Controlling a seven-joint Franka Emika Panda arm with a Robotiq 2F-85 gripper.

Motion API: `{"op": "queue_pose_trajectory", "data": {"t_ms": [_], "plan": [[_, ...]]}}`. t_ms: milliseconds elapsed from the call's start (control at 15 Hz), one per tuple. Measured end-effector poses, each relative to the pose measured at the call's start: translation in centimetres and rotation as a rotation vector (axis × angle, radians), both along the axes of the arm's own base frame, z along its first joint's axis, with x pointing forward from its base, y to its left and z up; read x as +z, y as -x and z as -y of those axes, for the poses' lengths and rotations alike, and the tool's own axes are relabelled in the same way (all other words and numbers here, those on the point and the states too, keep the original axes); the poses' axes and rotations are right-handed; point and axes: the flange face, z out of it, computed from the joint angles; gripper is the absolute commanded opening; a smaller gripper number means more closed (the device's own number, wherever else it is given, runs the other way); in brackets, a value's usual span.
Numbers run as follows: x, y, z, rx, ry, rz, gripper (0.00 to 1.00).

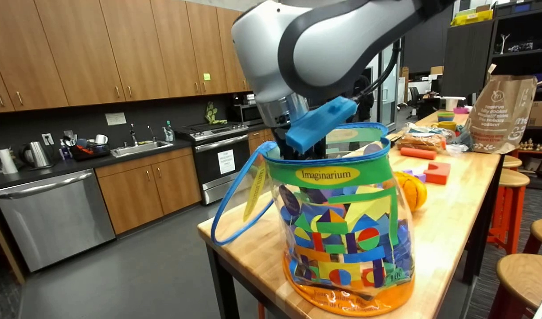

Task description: Remove one purple block from the toy bag

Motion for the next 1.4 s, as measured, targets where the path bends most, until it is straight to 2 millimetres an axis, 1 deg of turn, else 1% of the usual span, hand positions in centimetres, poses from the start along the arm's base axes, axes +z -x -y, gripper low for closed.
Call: {"op": "queue_pose_trajectory", "data": {"t_ms": [400, 733, 1067, 1267, 1400], "plan": [[5.9, 4.0, 1.8, -0.028, 0.06, 0.011, 0.19], [11.3, 5.6, 4.0, -0.066, 0.077, 0.143, 0.19], [16.5, 6.9, 7.0, -0.136, 0.101, 0.305, 0.19], [19.0, 7.6, 9.4, -0.205, 0.097, 0.377, 0.19], [20.3, 8.0, 11.2, -0.255, 0.091, 0.41, 0.19]]}}
